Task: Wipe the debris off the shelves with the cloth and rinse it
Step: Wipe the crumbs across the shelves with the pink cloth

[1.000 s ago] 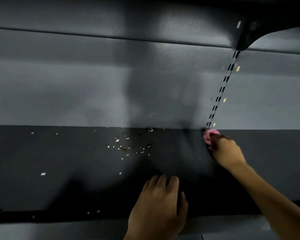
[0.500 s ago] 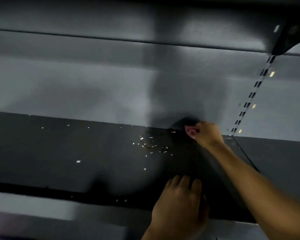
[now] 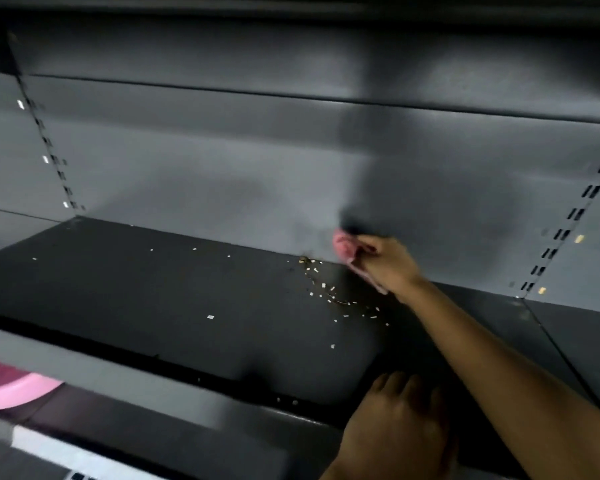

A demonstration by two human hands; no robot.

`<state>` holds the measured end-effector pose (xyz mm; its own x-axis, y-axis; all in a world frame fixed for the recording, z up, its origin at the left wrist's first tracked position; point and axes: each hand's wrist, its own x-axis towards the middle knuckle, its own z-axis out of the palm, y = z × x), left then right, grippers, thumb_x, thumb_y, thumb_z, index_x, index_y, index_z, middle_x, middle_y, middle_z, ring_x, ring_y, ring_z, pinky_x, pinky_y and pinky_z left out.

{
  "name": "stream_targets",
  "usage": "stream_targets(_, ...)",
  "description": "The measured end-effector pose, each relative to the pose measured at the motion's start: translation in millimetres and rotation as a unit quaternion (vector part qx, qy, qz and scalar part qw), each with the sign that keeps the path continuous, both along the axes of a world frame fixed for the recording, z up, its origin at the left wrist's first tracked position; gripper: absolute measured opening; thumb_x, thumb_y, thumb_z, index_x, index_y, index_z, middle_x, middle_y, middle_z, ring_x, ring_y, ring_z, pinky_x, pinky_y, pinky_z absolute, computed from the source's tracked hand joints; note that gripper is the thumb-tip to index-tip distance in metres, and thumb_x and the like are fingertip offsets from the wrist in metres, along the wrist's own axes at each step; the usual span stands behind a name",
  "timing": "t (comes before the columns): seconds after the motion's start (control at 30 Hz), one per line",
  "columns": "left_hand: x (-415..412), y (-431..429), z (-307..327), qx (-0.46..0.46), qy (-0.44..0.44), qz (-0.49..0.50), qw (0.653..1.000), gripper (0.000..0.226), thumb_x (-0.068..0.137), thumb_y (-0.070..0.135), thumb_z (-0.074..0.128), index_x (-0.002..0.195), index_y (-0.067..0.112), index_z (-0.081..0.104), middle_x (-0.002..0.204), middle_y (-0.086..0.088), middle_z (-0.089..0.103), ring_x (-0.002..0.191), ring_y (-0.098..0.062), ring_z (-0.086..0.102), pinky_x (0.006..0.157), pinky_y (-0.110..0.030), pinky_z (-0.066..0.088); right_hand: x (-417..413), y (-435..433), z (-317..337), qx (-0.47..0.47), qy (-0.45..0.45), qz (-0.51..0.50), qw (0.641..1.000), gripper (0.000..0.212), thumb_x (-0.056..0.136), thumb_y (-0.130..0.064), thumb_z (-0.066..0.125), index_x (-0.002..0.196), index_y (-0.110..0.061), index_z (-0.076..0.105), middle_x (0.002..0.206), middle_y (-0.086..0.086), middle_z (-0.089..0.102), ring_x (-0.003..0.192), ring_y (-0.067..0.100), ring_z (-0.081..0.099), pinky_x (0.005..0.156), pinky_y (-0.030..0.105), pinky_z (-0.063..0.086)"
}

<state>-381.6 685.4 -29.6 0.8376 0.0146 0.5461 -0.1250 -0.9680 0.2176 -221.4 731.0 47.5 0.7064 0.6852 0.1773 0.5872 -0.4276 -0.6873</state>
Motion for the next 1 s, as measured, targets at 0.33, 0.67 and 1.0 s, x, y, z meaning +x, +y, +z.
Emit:
stream_targets(0.33, 6.0, -7.9, -6.7, 0.028, -0.046, 0.037, 0.998, 0.025, 0.068, 0.036, 0.045, 0.066, 0.018, 0.062, 0.06, -0.001, 0.056, 0.053, -0.019, 0.052, 0.053, -0.022, 0.044, 24.4, -109.2, -72.7, -0.265, -0.138, -0.034, 0.954, 0.058, 0.088, -0.041, 0.051, 0.134, -0.01, 0.036, 0.15, 0.016, 0.023, 0.135, 0.042, 0.026, 0.109, 0.042, 0.029)
stream_targets(0.67, -5.9, 4.5, -13.2, 0.028, -0.198, 0.006, 0.98, 0.021, 0.094, 0.018, 0.049, 0.082, 0.009, 0.064, 0.074, -0.009, 0.061, 0.071, -0.023, 0.056, 0.07, -0.03, 0.047, -44.9, 0.7, -52.3, -0.081, -0.099, 0.267, 0.955, 0.051, 0.086, -0.003, 0.059, 0.134, -0.004, 0.044, 0.148, 0.003, 0.035, 0.141, 0.015, 0.027, 0.115, 0.017, 0.016)
stream_targets(1.0, -39.8, 12.2, -32.8, 0.059, -0.239, 0.05, 0.968, 0.02, 0.095, 0.009, 0.043, 0.077, 0.015, 0.048, 0.066, -0.004, 0.046, 0.063, -0.018, 0.044, 0.063, -0.027, 0.04, -102.0, -29.5, -9.7, 0.017, -0.068, 0.448, 0.891, 0.033, 0.083, 0.005, 0.057, 0.113, -0.005, 0.064, 0.124, 0.004, 0.063, 0.114, -0.001, 0.053, 0.096, 0.005, 0.039)
